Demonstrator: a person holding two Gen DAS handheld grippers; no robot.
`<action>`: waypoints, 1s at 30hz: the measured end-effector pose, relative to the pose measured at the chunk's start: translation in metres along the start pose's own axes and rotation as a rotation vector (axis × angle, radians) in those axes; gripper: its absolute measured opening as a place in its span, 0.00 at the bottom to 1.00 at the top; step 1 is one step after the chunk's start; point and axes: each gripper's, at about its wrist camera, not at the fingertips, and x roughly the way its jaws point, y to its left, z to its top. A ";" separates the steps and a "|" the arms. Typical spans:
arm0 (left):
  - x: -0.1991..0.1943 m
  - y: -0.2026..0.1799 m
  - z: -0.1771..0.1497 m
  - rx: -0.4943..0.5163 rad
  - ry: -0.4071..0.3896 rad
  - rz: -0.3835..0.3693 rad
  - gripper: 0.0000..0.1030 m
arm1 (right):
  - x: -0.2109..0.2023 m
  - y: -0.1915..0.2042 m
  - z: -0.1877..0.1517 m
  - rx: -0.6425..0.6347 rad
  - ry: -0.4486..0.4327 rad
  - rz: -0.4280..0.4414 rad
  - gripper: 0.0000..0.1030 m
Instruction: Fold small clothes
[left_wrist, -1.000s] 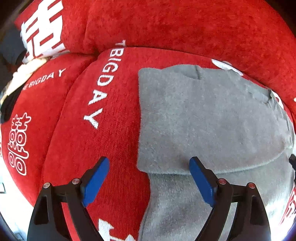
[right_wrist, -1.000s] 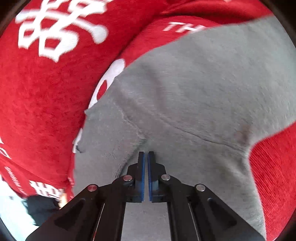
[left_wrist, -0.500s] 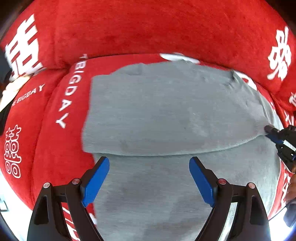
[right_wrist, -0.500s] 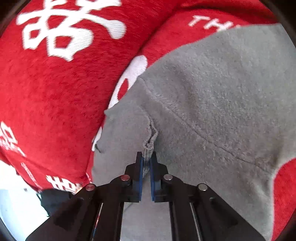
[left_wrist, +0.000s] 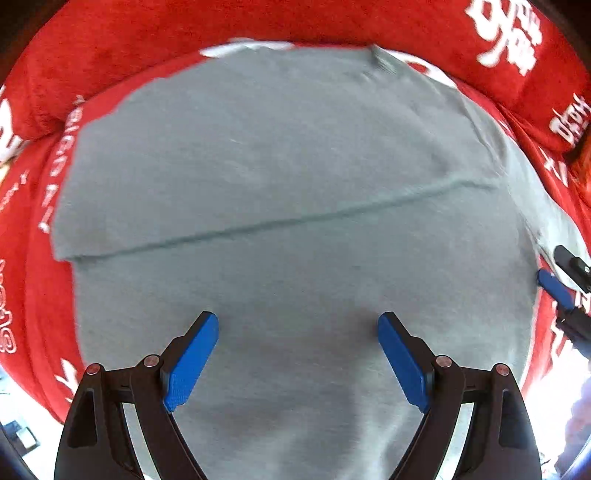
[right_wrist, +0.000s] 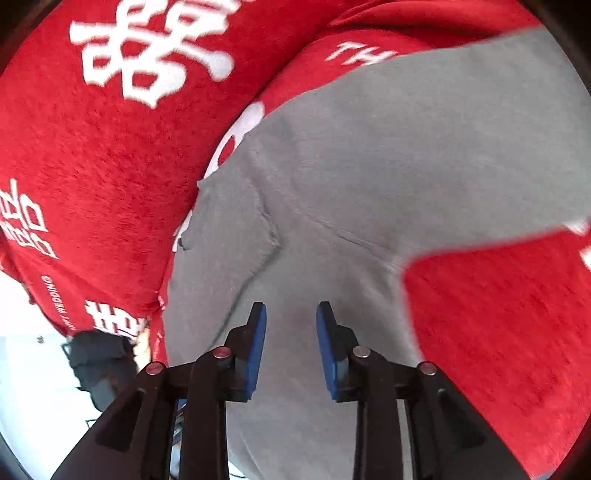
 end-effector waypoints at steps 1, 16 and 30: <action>-0.001 -0.006 -0.001 0.001 -0.002 -0.006 0.86 | -0.008 -0.009 -0.002 0.015 -0.010 0.019 0.37; -0.004 -0.168 0.020 0.169 -0.103 -0.076 0.86 | -0.163 -0.178 0.030 0.380 -0.336 -0.058 0.55; 0.033 -0.231 0.055 0.211 -0.190 0.047 0.91 | -0.170 -0.185 0.073 0.476 -0.433 0.279 0.07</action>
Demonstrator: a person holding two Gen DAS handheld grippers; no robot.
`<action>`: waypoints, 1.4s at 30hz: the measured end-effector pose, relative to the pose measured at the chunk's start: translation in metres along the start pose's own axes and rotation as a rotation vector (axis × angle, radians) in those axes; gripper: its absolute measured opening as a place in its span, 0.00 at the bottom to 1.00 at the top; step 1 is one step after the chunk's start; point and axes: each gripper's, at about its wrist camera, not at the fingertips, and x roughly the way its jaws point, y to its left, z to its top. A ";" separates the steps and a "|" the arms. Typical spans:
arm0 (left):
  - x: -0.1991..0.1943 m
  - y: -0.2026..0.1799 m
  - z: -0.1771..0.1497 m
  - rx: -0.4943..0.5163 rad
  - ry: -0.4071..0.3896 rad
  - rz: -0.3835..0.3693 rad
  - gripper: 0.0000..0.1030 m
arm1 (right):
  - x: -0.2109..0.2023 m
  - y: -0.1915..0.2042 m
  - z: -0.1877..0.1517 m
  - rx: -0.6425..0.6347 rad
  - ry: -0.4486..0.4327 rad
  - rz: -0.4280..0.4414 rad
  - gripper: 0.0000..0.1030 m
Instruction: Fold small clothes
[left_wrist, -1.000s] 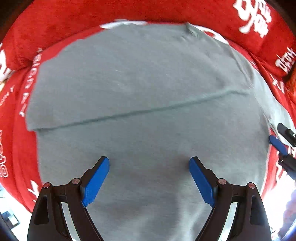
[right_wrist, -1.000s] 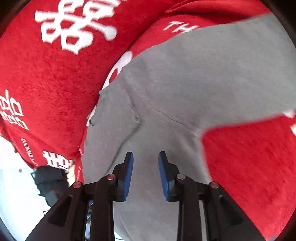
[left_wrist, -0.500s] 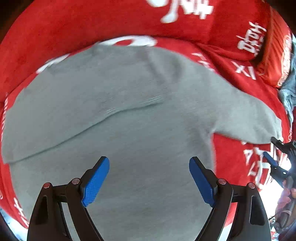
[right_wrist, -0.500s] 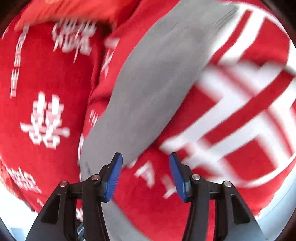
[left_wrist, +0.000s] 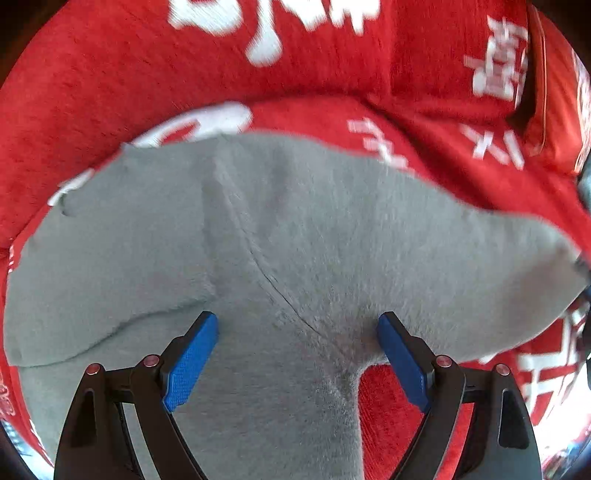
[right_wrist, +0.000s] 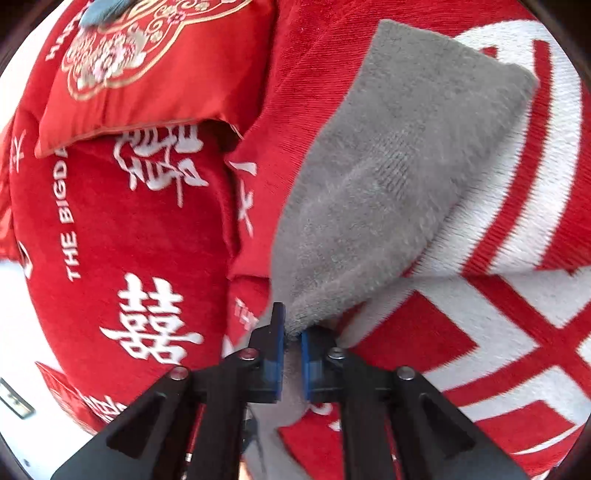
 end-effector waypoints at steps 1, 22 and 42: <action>-0.002 0.000 0.000 0.003 -0.020 -0.002 0.91 | 0.002 0.003 0.000 0.006 0.002 0.021 0.07; -0.082 0.260 -0.058 -0.292 -0.129 0.073 0.91 | 0.186 0.223 -0.215 -0.710 0.535 0.175 0.07; -0.057 0.360 -0.127 -0.471 -0.049 0.085 0.91 | 0.272 0.149 -0.297 -0.436 0.505 -0.189 0.20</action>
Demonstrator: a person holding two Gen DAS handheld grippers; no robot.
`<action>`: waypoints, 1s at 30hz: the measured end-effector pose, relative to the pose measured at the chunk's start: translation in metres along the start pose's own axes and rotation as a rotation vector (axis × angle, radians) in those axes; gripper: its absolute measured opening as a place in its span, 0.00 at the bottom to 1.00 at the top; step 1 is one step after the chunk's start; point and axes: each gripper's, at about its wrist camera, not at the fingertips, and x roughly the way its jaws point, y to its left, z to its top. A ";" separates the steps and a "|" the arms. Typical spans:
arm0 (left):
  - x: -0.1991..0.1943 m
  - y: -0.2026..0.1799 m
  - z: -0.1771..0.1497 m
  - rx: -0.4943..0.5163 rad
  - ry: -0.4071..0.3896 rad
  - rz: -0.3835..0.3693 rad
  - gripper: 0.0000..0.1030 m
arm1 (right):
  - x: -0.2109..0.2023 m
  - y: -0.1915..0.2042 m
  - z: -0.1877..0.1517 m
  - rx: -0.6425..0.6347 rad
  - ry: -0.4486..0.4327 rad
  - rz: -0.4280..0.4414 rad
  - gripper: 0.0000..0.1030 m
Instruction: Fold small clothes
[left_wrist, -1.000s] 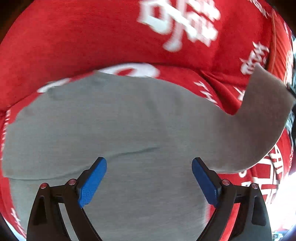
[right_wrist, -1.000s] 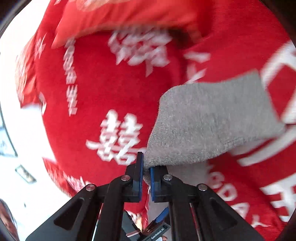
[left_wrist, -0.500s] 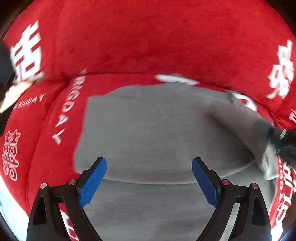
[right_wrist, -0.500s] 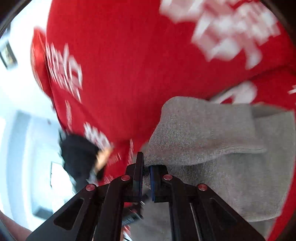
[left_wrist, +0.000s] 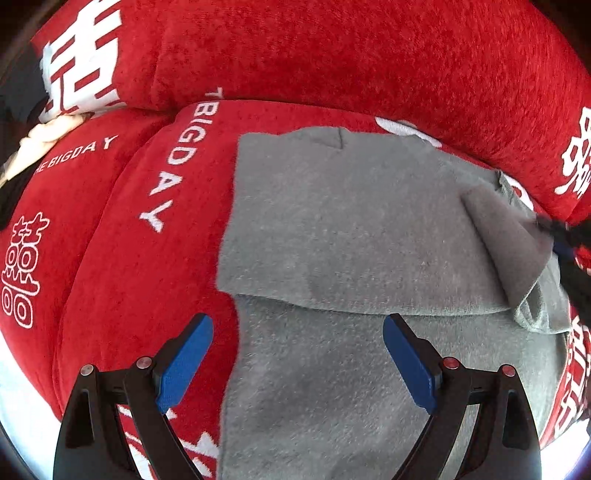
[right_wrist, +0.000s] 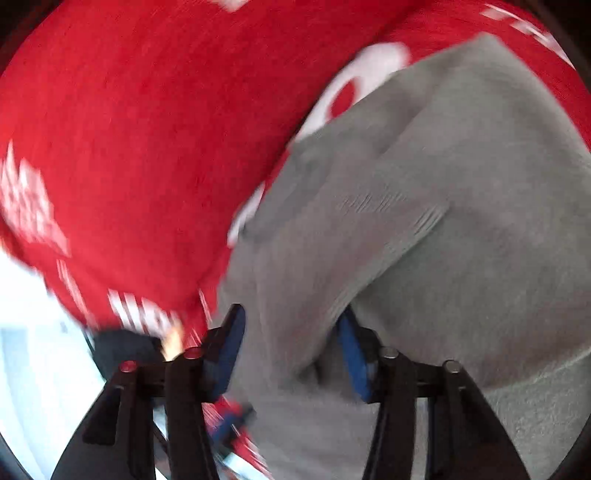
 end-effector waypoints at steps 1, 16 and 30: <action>-0.003 0.002 -0.001 -0.005 -0.003 -0.003 0.91 | 0.003 0.009 0.003 -0.033 -0.009 -0.012 0.07; -0.006 0.041 -0.009 -0.074 0.011 -0.017 0.91 | 0.147 0.136 -0.121 -0.999 0.418 -0.304 0.19; 0.024 0.018 0.037 -0.261 0.070 -0.389 0.91 | -0.006 0.029 -0.064 -0.493 0.244 -0.211 0.49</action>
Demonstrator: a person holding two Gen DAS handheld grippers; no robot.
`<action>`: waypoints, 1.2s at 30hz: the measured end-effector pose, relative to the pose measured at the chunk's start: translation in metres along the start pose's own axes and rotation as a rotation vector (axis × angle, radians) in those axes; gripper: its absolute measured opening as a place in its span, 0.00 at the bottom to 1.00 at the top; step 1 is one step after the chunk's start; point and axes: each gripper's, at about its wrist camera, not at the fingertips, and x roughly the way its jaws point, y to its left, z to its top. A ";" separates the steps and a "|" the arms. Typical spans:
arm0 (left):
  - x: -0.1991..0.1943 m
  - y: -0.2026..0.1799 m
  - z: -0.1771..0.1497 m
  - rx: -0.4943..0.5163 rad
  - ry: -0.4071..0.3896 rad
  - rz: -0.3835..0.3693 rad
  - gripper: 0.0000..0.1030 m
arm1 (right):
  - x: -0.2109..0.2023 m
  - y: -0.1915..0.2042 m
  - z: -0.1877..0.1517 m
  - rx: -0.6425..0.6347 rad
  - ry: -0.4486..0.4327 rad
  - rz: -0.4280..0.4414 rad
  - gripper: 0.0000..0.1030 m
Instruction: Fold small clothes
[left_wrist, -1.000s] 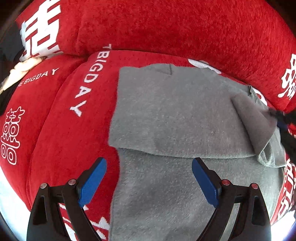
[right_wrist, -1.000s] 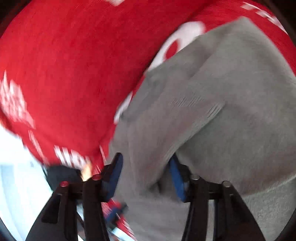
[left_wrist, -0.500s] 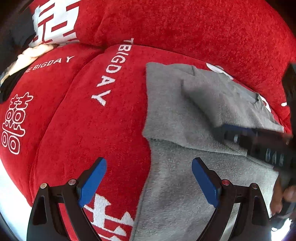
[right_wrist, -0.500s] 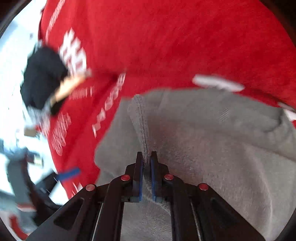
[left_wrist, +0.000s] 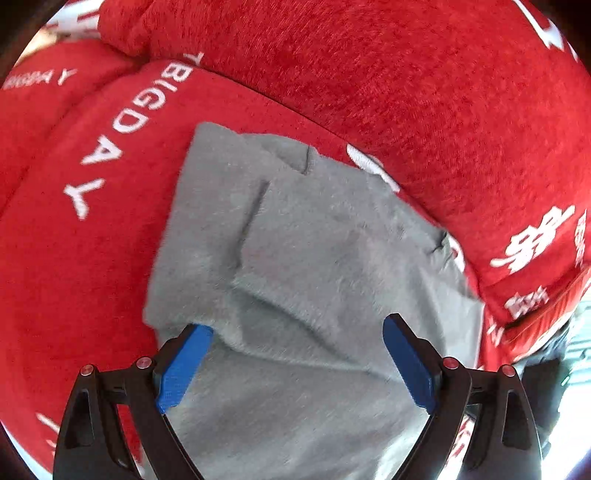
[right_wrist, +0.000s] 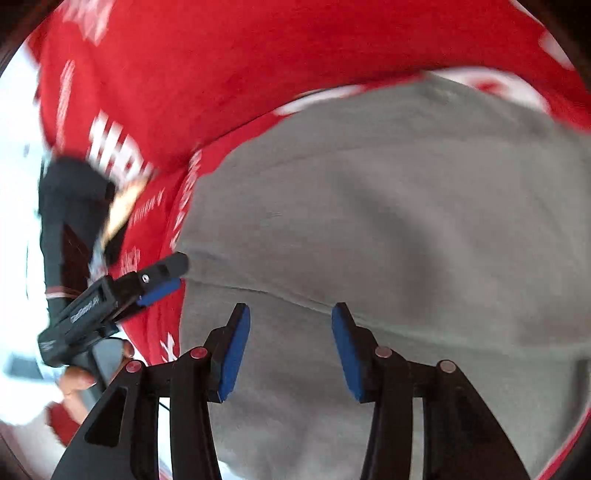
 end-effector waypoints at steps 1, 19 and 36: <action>0.002 0.001 0.002 -0.019 -0.003 -0.005 0.91 | -0.012 -0.016 -0.003 0.050 -0.020 0.009 0.49; 0.011 -0.015 0.007 0.004 0.004 0.067 0.84 | -0.082 -0.167 -0.031 0.694 -0.328 0.195 0.40; 0.004 -0.026 -0.004 0.055 -0.065 0.090 0.07 | -0.092 -0.167 -0.019 0.600 -0.286 0.148 0.08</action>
